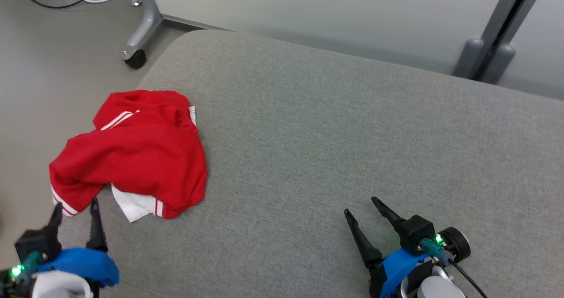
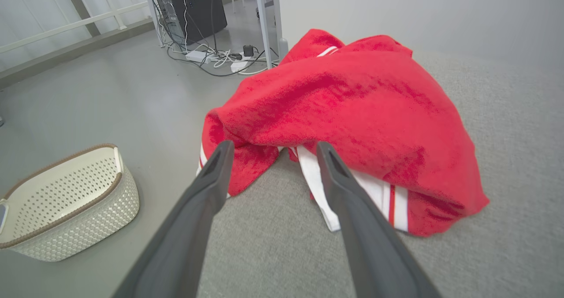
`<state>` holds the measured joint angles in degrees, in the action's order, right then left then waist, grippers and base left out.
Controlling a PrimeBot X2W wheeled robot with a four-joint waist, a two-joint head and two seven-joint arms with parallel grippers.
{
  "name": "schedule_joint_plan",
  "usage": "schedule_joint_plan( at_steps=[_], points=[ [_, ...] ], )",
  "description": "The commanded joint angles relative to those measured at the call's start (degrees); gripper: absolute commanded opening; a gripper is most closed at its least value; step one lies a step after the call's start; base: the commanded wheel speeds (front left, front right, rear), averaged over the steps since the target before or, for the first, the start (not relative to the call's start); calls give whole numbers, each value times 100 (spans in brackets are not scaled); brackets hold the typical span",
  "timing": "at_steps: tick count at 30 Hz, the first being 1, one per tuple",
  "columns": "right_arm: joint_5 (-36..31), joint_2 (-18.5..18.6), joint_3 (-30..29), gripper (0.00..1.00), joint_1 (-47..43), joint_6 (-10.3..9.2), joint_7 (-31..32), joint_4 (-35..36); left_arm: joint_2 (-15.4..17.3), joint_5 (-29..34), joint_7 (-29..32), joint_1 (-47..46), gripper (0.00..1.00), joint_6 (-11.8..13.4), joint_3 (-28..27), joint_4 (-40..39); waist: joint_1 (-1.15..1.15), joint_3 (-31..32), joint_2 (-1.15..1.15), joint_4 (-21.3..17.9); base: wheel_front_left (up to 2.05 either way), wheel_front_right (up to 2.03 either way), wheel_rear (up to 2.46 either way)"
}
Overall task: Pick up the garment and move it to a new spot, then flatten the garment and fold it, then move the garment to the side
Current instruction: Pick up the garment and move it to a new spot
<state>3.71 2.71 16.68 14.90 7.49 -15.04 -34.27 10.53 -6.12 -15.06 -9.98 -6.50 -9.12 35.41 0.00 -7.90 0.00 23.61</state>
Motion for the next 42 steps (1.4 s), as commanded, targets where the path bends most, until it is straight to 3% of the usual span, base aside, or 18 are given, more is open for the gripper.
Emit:
schedule_joint_plan(
  at_steps=[1, 6, 17, 25, 27, 36, 42],
  points=[
    [-102, 35, -11, 100, 125, 0, -22, -54, 177, -92, -17, -362, 100, -56, -7, 72, 0, -133, 0, -75, 0, 0, 0],
    [-324, 31, -99, 100, 259, 0, -22, -147, 530, -395, -17, -1104, 100, -115, 316, 375, 0, -482, 0, -309, 0, 0, 0],
    [-495, 116, -178, 100, 366, -10, 31, -262, 1449, -2099, -17, -2156, 100, -97, 1872, 1075, 0, -1119, 0, -842, 0, 0, 0],
    [-454, 134, -188, 100, 280, -12, 35, -271, 1553, -3040, 174, -2360, 100, -98, 2908, 1820, 0, -1181, 0, -974, 0, 0, 0],
    [-437, 134, -192, 100, 272, -12, 35, -282, 1562, -3251, 222, -2394, 0, -98, 3156, 1909, 0, -1170, 0, -979, 0, 0, 0],
    [-218, 61, -122, 100, 207, -5, 8, -169, 1864, -3733, 13, -2719, 0, -99, 3721, 1861, 0, -818, 0, -973, 0, 0, 0],
    [110, 37, -94, 100, -5, 0, -12, -21, 2094, -3261, -17, -2976, 0, -99, 3318, 808, 0, -280, 0, -1126, 0, 0, 0]
  ],
)
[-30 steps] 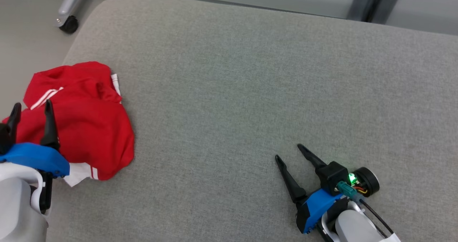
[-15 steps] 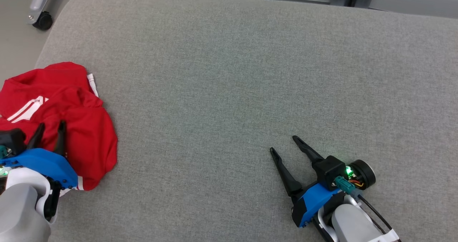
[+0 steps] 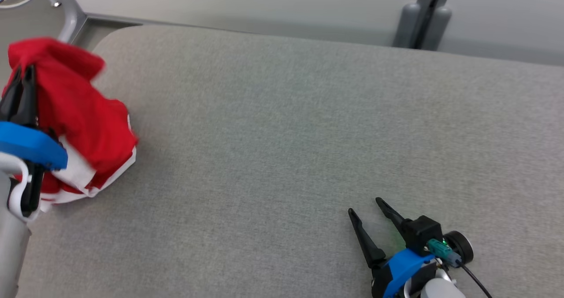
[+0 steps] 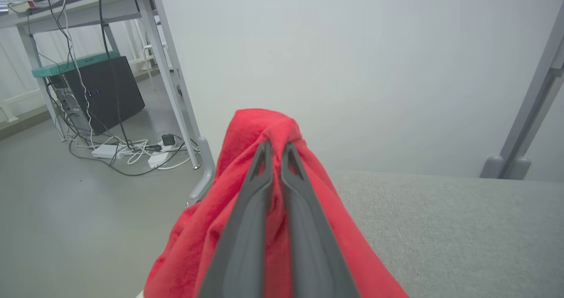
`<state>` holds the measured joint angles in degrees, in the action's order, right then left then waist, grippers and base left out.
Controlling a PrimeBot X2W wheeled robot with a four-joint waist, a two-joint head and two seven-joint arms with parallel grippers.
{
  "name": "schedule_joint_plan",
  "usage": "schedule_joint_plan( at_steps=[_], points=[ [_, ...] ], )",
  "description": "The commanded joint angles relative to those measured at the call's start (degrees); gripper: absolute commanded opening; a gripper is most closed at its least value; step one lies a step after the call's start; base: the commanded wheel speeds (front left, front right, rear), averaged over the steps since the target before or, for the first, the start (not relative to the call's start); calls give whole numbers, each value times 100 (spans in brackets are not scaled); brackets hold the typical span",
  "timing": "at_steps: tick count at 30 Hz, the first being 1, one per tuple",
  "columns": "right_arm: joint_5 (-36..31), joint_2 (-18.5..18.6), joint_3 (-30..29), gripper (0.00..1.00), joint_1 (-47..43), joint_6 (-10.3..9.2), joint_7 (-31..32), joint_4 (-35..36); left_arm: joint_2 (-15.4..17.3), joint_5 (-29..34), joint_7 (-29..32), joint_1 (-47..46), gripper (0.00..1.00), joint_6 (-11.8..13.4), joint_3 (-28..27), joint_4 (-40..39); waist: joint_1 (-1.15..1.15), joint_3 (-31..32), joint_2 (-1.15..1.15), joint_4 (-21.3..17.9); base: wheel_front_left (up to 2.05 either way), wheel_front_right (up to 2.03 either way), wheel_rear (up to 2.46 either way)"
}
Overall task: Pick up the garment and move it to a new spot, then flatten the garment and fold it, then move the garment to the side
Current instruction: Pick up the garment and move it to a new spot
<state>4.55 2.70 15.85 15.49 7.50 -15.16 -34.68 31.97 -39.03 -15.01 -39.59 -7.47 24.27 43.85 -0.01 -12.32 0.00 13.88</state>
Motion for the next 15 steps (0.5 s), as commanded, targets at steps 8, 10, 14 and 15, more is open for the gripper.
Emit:
schedule_joint_plan(
  at_steps=[8, 10, 14, 15],
  points=[
    [305, 31, -200, 100, -499, -2, 0, 168, -406, 730, -19, 223, 0, -3, -416, -1568, 1, 647, 0, -890, 0, 0, 0],
    [302, 32, -236, 100, -603, -2, 0, 192, -579, 771, -19, 304, 0, -3, -378, -1820, 1, 697, 0, -1144, 0, 0, 0],
    [249, 30, -315, 100, -745, -2, -1, 231, -958, 827, -20, 440, 0, -3, 0, -2196, 1, 736, 0, -1683, 0, 0, 0],
    [232, 29, -314, 100, -756, -2, -1, 245, -1062, 825, -20, 470, 0, -3, 95, -2259, 1, 728, 0, -1831, 0, 0, 0]
  ],
)
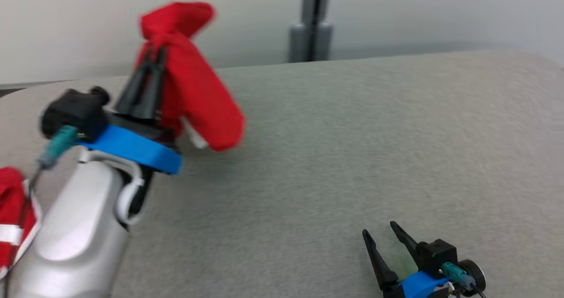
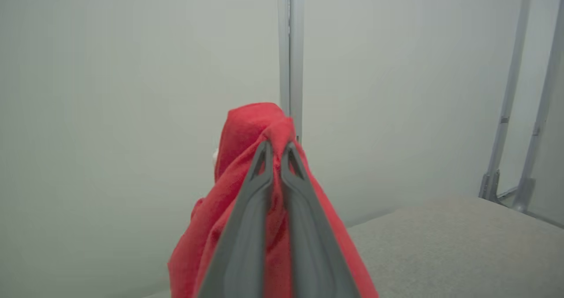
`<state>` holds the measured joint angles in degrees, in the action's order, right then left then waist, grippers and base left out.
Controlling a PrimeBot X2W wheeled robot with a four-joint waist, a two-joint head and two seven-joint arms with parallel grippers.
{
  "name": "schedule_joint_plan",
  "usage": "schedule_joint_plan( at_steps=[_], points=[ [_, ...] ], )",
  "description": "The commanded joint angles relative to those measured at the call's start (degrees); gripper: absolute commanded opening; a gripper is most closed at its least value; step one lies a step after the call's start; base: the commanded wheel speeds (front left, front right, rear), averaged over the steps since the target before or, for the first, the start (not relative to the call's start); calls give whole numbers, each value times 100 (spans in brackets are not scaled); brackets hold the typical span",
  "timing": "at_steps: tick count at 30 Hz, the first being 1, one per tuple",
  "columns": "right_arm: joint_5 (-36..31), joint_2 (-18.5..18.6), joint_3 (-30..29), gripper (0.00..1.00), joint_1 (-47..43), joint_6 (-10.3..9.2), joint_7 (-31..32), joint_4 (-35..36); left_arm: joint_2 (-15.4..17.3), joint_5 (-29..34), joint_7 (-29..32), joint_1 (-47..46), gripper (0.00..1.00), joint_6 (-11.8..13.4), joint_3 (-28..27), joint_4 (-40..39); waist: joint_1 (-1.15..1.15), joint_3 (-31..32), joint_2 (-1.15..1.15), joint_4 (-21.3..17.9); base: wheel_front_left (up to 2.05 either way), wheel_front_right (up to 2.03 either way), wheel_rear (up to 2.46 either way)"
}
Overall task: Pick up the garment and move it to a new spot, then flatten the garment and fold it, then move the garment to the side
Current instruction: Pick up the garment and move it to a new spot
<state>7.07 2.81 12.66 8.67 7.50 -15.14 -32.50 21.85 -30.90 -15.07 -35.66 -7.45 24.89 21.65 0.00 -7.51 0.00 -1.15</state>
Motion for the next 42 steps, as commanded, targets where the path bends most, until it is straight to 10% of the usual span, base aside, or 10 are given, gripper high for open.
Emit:
schedule_joint_plan(
  at_steps=[1, 10, 12, 13, 42],
  points=[
    [-33, 18, 7, 100, -76, -2, -2, 40, -150, 13, -14, 110, 0, -4, 145, -72, 0, 240, 0, -473, 0, 0, 0],
    [69, 17, 69, 100, 24, -2, -2, 316, -849, 106, -16, 328, 0, 3, 954, 165, 0, -33, 0, -1584, 0, 0, 0],
    [88, 14, 63, 100, -6, -2, -2, 366, -923, 189, -16, 395, 45, 4, 948, 291, 0, -89, 0, -1712, 0, 0, 0],
    [90, 16, 45, 100, -25, -2, -2, 387, -939, 248, -16, 431, 100, 10, 924, 373, 0, -110, 0, -1748, 0, 0, 0],
    [-9, 21, -508, 100, -278, -2, -2, 353, -1307, 1373, -15, 3318, 100, 20, -2357, 254, 0, 625, 0, -135, 0, 0, 0]
  ],
)
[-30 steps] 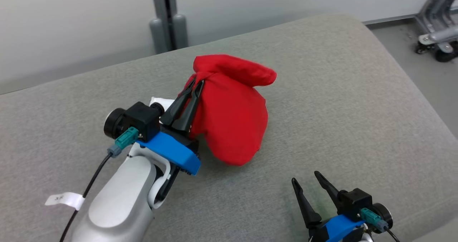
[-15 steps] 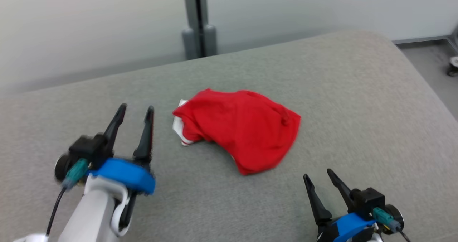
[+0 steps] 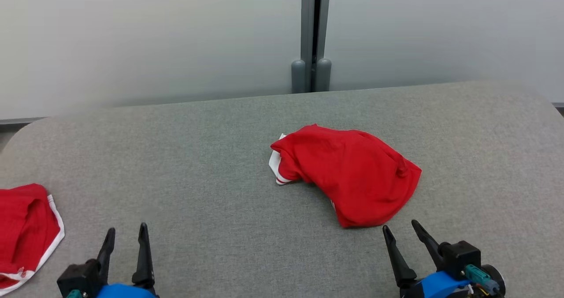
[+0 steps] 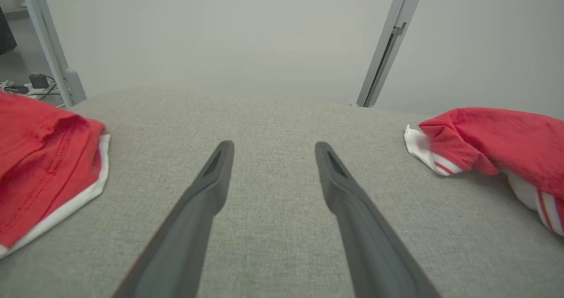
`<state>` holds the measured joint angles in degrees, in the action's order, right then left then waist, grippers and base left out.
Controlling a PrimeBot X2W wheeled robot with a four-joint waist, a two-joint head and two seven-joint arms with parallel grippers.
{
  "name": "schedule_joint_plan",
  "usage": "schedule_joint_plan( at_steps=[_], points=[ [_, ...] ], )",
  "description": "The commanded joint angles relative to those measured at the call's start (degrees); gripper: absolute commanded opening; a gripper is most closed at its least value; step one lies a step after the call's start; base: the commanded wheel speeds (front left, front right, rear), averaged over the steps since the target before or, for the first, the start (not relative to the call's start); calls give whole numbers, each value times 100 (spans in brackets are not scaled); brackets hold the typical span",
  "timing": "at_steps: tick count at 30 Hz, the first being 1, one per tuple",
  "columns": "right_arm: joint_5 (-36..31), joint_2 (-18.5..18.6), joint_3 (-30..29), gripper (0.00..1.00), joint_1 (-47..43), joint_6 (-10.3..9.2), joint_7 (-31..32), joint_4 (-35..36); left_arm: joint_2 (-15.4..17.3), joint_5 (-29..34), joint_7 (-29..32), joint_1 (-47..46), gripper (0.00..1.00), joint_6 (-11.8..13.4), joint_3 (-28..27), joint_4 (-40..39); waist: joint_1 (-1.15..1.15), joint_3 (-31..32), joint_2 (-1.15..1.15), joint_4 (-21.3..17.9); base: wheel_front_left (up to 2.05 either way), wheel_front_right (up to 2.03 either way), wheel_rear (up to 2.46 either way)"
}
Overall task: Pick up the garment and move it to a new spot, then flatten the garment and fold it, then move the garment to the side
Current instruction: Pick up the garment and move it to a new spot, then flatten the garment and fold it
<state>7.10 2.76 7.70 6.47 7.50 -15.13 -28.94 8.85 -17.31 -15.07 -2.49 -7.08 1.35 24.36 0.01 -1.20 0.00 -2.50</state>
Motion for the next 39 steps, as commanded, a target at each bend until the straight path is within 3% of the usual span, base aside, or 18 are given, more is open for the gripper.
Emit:
schedule_joint_plan(
  at_steps=[1, 11, 27, 34, 39],
  points=[
    [-6, 24, -44, 100, -115, -2, -3, -23, -83, 91, -15, 199, 100, -35, -77, 3, -1, 42, 0, 74, 0, 0, 0],
    [-3, 24, -97, 100, -217, -2, -3, -180, -460, 289, -15, 624, 100, -41, -117, -60, -1, 171, 0, 263, 0, 0, 0],
    [53, 23, 14, 100, -75, -2, -3, -89, -404, 198, -15, 196, 100, -43, 128, -61, -1, -126, 0, 38, 0, 0, 0],
    [-110, 21, 163, 100, 642, -1, -3, -96, -323, 83, -15, -62, 100, -43, 439, -98, -1, -502, 0, 130, 0, 0, 0],
    [-440, 26, 204, 100, 1798, -2, 47, -701, -229, -57, -15, -227, 100, -42, 748, -49, -1, -750, 0, 412, 0, 0, 0]
  ],
)
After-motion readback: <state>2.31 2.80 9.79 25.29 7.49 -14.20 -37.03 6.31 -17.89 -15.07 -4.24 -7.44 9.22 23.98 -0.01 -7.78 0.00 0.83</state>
